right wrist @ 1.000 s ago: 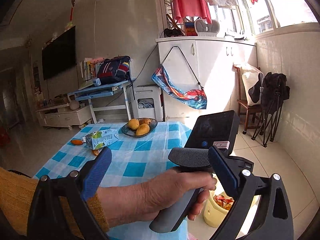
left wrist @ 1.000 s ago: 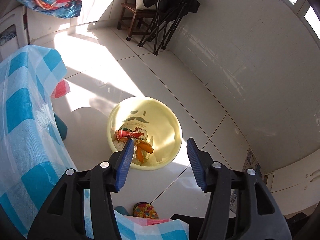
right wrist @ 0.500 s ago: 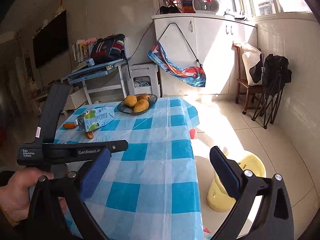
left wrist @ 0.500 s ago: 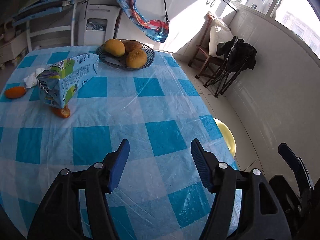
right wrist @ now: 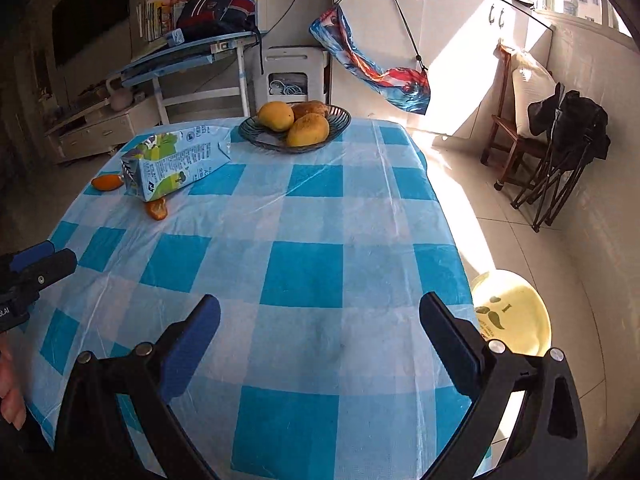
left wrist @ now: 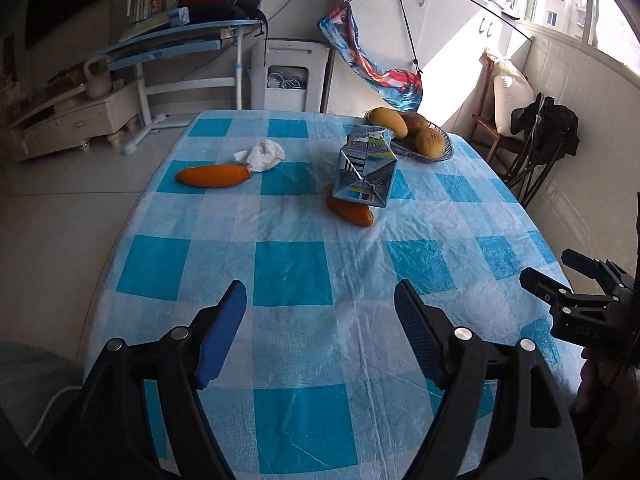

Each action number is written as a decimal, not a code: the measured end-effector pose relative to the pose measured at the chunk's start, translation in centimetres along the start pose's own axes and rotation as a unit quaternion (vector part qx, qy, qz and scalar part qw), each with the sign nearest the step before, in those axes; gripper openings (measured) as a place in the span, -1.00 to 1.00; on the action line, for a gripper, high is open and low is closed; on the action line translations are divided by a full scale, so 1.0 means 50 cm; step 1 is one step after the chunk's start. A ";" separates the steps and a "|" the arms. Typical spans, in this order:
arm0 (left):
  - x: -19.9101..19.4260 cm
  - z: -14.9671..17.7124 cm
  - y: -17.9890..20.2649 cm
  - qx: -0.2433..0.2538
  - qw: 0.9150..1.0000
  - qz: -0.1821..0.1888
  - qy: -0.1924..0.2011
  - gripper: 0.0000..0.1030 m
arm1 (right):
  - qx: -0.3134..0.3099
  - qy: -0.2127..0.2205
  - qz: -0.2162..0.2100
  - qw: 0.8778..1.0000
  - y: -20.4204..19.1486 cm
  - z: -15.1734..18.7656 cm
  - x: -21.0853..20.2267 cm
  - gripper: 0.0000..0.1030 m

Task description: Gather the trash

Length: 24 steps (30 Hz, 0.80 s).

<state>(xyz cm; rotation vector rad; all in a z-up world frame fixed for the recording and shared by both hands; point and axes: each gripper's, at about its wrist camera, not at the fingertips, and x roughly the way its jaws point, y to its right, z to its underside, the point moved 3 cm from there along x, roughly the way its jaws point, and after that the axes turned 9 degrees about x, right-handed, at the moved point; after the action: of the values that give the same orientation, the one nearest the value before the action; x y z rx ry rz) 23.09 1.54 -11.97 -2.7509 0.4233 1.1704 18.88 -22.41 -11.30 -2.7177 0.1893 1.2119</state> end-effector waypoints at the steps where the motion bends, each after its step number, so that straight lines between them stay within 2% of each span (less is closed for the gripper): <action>1: -0.002 0.001 0.000 -0.001 1.000 -0.006 0.003 0.45 | -0.002 -0.006 0.006 1.000 -0.002 -0.005 0.015 0.85; 8: 0.012 -0.005 -0.031 -0.002 1.000 -0.027 0.003 0.62 | -0.012 -0.021 0.020 1.000 -0.017 -0.039 0.069 0.85; 14: 0.029 -0.014 -0.032 0.000 0.999 -0.034 -0.002 0.69 | -0.017 -0.063 0.023 0.998 -0.028 -0.050 0.114 0.85; 18: 0.043 -0.018 -0.022 0.006 0.999 -0.034 -0.009 0.71 | -0.004 -0.074 0.006 0.997 -0.018 -0.047 0.116 0.86; 24: 0.064 -0.014 -0.019 0.001 0.999 -0.030 -0.022 0.74 | -0.005 -0.075 0.006 0.997 -0.022 -0.048 0.116 0.86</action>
<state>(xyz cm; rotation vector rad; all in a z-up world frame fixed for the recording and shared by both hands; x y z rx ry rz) 25.98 1.61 -13.77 -2.7101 0.3339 1.2116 24.67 -22.11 -13.94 -2.6226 0.1819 1.4180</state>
